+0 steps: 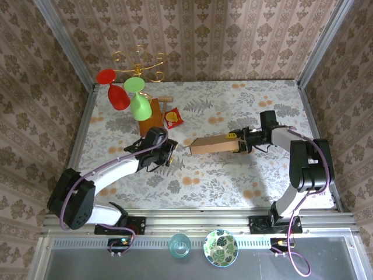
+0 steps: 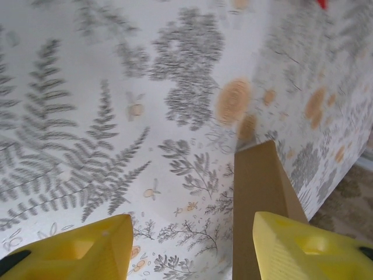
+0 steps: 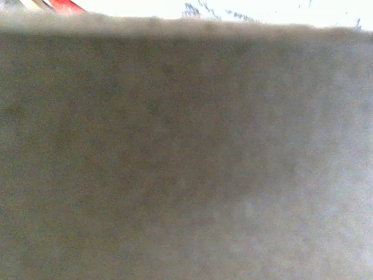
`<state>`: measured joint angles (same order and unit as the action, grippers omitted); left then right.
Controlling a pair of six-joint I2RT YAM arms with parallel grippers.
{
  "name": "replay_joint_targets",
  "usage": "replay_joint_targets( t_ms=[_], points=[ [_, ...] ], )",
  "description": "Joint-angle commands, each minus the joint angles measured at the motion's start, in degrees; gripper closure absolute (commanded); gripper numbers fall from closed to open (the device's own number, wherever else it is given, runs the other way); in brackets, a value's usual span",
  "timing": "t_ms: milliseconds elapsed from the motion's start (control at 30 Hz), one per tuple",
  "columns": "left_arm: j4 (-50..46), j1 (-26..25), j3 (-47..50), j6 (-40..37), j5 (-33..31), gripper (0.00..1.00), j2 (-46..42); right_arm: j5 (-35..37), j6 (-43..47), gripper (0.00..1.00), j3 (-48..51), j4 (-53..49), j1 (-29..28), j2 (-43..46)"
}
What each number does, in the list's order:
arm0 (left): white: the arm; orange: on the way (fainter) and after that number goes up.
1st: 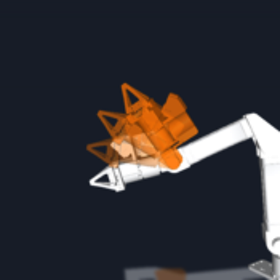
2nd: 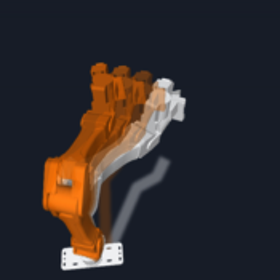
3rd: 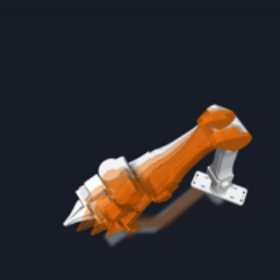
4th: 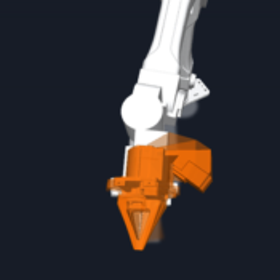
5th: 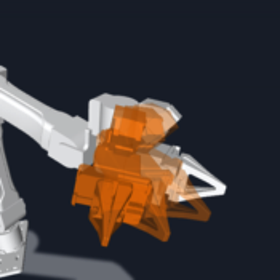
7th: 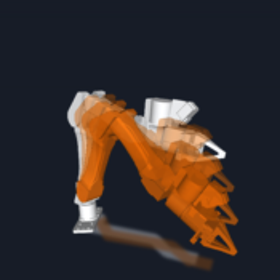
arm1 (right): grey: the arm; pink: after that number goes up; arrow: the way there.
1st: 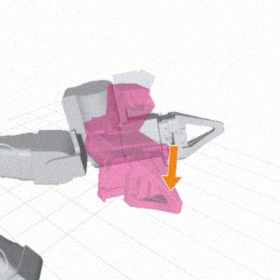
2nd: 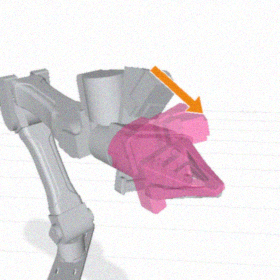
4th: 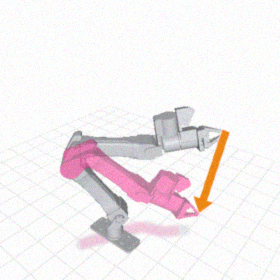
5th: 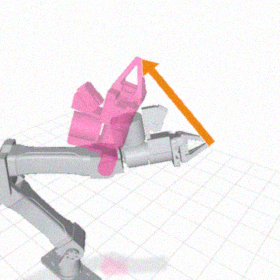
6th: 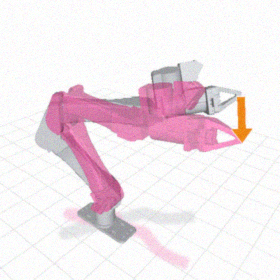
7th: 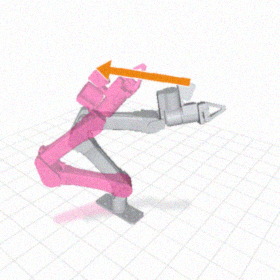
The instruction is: Fold the paper box
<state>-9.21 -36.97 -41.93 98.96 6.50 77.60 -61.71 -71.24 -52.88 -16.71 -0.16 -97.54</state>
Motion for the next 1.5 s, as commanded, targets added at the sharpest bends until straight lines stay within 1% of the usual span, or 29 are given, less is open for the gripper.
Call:
replay_joint_targets(
  t_ms=[0,67,167,233,300,467,600,700,867,1000,1233,1333,1367,1400,1467],
  points=[
    [2.5,1.95,3.01,13.96,4.11,0.41,-1.16,-3.75,-2.15,0.56,-1.73,-0.2,-2.02,-2.02],
    [3.39,3.02,4.6,16.84,4.99,0.33,-2.26,-4.19,-2.91,0.57,-1.96,0.48,-3.09,-2.65],
    [7.39,4.35,6.69,21.15,9.4,0.33,-1.93,-4.9,-4.56,0.57,-2.55,1.68,-4.75,-3.48],
    [10.01,4.45,7.68,23.75,13.19,0.34,-0.78,-5.16,-5.38,0.57,-3.12,2.33,-5.68,-4.02],
    [13.12,4.53,8.97,25.72,15.31,0.34,0.0,-5.27,-5.65,0.58,-4.01,2.47,-6.6,-4.71],
    [16.45,4.8,9.94,28.04,15.36,0.33,0.19,-6.0,-6.17,0.59,-5.51,3.24,-8.86,-6.9],
    [20.71,4.8,10.09,29.03,16.41,0.33,2.45,-6.4,-6.37,0.6,-6.61,3.45,-10.23,-8.46],
    [23.41,4.8,10.14,29.63,16.45,0.33,3.56,-6.5,-6.49,0.6,-6.97,3.39,-10.73,-9.17],
    [24.68,4.04,8.9,29.67,17.12,0.33,4.4,-6.28,-8.56,0.61,-7.28,5.58,-10.89,-10.83],
    [26.24,2.89,9.3,31.43,15.72,0.34,4.65,-6.49,-10.03,0.61,-8.02,7.47,-11.13,-12.45],
    [30.76,1.2,9.41,34.81,13.74,0.46,6.57,-6.34,-11.1,0.62,-7.99,8.69,-11.06,-14.02],
    [30.6,0.95,9.33,35.25,12.87,0.54,6.21,-5.57,-12.14,0.61,-6.88,9.49,-11.06,-14.01],
    [30.29,0.79,9.33,35.25,12.5,0.57,5.97,-5.26,-12.34,0.59,-6.48,9.62,-10.99,-14.0],
    [29.69,0.74,9.37,36.89,12.25,0.6,5.6,-4.9,-12.32,0.56,-6.21,9.6,-10.91,-13.91],
    [27.83,0.75,9.33,37.65,11.66,0.64,4.55,-4.35,-11.88,0.48,-6.01,9.41,-10.56,-13.61]
  ],
)
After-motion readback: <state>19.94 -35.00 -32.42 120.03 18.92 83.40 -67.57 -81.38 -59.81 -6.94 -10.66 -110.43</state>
